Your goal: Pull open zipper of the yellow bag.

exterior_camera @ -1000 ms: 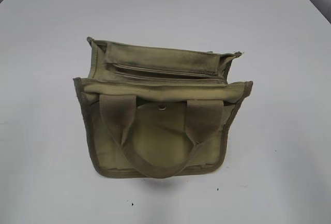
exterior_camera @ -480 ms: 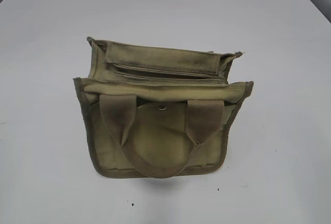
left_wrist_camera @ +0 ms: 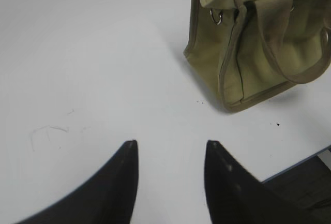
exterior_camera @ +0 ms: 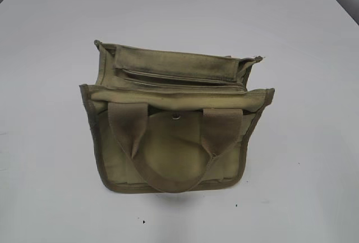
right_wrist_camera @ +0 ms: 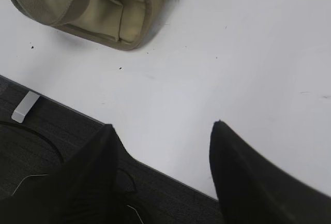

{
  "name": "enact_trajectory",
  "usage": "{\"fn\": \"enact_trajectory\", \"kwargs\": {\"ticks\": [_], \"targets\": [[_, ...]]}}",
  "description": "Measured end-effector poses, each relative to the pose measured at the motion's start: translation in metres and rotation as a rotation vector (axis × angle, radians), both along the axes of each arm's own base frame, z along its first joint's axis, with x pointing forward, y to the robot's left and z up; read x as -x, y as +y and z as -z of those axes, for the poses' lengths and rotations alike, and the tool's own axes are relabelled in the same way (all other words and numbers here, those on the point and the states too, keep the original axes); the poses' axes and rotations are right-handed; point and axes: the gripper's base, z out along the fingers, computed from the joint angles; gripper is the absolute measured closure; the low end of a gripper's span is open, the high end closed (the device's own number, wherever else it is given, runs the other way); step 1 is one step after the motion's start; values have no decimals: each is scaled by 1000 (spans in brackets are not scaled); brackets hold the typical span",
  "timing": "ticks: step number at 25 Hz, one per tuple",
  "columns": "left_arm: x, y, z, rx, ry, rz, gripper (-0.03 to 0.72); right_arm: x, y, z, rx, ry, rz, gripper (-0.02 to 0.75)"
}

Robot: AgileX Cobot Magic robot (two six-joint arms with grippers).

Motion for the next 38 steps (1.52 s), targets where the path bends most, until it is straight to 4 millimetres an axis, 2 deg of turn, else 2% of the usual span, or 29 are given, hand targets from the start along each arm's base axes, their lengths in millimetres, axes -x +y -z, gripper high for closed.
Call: {"fn": "enact_trajectory", "kwargs": {"ticks": [13,23,28,38], "targets": [[0,0,0,0,0,-15,354,0,0,0,-2,0,5,293],[0,-1,0,0,0,-288,354,7,-5,-1,-21,-75,286,293],[4,-1,1,5,-27,-301,370,19,-6,-1,-37,-157,313,293],[4,-1,0,3,-29,-302,375,20,-6,-1,-41,-162,313,293]]}}
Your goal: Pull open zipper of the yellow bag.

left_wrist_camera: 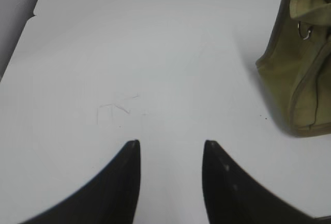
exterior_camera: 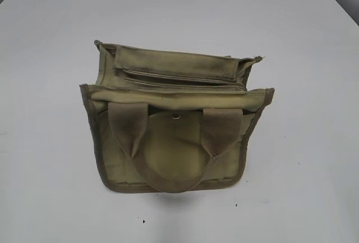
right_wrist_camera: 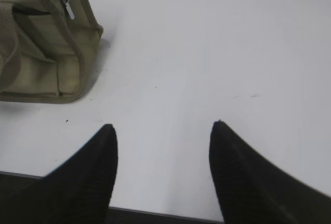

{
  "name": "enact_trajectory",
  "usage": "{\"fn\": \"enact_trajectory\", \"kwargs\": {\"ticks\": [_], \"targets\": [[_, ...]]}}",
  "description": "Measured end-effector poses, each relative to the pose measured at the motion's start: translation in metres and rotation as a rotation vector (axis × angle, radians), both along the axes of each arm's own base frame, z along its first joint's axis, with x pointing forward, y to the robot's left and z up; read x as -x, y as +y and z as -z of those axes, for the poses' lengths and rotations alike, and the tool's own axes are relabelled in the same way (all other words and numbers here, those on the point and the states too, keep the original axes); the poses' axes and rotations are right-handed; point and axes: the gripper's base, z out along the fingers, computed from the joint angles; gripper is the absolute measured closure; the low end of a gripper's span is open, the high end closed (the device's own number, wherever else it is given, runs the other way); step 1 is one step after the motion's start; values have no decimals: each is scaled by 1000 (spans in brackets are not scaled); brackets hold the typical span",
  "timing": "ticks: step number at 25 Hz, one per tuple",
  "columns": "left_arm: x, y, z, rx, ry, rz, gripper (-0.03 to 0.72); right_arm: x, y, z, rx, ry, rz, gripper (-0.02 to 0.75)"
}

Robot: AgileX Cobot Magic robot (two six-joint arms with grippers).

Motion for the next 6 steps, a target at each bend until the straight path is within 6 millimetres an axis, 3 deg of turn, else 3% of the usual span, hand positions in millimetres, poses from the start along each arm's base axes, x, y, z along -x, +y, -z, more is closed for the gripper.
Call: {"fn": "enact_trajectory", "kwargs": {"ticks": [6], "targets": [[0,0,0,0,0,0,375,0,0,0,0,0,0,293]]}}
